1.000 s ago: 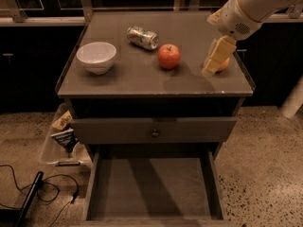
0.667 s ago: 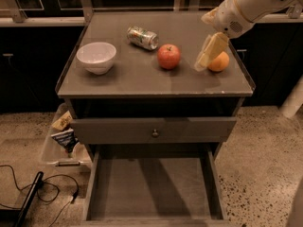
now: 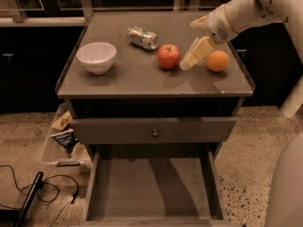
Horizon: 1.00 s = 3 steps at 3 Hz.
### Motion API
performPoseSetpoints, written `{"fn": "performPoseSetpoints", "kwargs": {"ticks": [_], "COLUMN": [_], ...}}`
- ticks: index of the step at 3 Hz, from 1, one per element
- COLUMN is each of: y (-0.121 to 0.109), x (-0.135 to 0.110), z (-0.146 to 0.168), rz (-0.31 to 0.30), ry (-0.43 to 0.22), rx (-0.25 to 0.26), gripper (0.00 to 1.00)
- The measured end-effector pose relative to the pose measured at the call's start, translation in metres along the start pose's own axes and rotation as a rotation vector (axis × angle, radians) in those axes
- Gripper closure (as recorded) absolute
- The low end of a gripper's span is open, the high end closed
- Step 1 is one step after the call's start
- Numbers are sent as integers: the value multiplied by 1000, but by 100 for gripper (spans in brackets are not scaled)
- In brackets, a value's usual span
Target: Place apple into middle drawer
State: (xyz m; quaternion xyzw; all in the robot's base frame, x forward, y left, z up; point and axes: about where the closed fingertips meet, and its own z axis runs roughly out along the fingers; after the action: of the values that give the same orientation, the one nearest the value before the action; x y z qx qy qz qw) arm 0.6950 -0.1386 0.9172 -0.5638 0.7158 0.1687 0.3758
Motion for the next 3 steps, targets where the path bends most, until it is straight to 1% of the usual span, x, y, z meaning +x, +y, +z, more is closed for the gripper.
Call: {"fn": "performPoseSetpoints", "kwargs": {"ticks": [1, 2, 3], "y": [-8, -13, -17], "x": [-1, 6, 11], "z": [26, 50, 65], "rz": [12, 31, 50], "ry": [-33, -33, -37], "rx": [5, 2, -10], "gripper": [0, 0, 0]}}
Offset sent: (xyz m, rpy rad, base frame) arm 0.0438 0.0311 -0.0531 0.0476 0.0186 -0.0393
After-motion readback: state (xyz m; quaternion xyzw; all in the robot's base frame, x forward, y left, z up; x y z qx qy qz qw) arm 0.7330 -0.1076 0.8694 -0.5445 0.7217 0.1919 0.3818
